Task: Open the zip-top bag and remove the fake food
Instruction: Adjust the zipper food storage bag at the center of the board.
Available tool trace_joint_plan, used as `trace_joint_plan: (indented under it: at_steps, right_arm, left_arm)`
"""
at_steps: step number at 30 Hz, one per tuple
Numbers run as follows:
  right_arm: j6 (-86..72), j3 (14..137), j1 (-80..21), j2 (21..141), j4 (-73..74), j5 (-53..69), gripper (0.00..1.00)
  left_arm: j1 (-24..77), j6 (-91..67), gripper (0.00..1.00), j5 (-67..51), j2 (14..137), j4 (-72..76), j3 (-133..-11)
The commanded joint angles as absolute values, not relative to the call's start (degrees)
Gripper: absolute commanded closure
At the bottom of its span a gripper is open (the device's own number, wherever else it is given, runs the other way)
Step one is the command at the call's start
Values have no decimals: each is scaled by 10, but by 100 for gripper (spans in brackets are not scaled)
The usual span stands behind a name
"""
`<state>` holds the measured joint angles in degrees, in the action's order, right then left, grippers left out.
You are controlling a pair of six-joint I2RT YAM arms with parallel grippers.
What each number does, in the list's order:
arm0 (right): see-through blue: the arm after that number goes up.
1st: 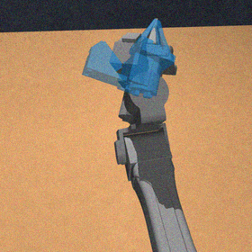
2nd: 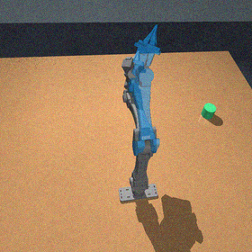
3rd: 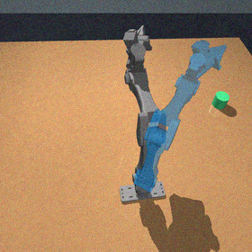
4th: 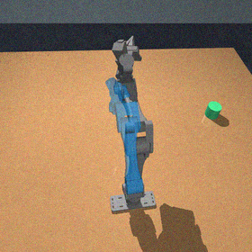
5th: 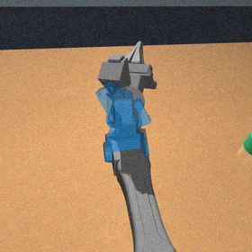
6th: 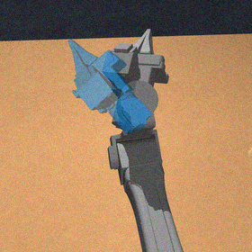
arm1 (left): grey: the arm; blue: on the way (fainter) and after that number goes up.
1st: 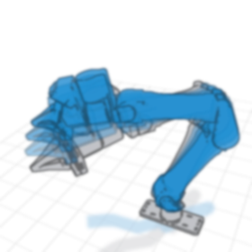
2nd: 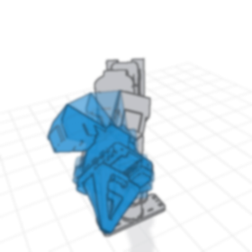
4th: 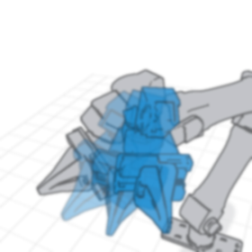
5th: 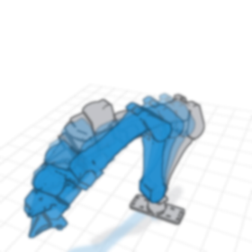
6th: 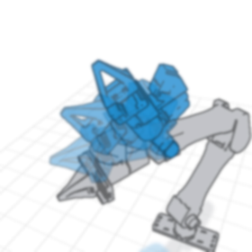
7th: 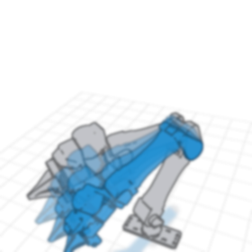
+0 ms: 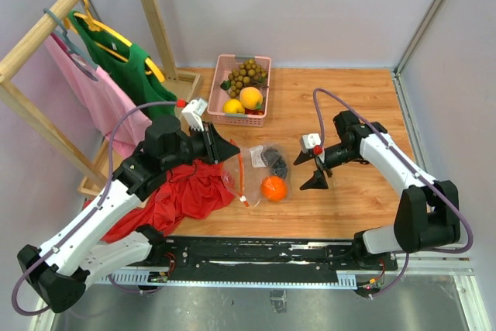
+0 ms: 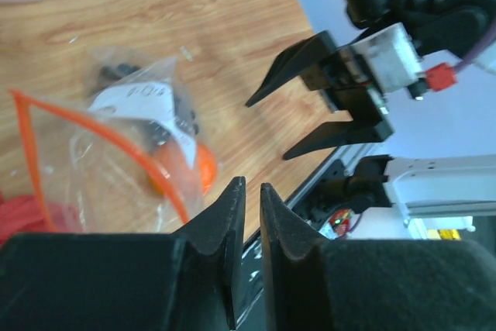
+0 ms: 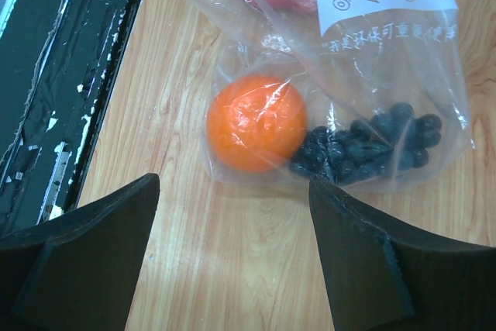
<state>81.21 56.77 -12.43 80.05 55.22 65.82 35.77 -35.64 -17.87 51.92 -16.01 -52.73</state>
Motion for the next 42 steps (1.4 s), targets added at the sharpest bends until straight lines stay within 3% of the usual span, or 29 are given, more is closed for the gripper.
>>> trace_joint_plan:
  at_steps: [1, 12, 42]
  right_arm:
    - [801, 563, -148, 800, 544, 634, 21]
    - [763, 554, -173, 811, 506, 584, 22]
    - [595, 504, -300, 859, 308, 428, 30]
  left_arm:
    - [359, -324, 84, -142, 509, -221, -506]
    - [359, -324, 91, -105, 513, -199, -435]
    - [360, -347, 89, -217, 634, -45, -291]
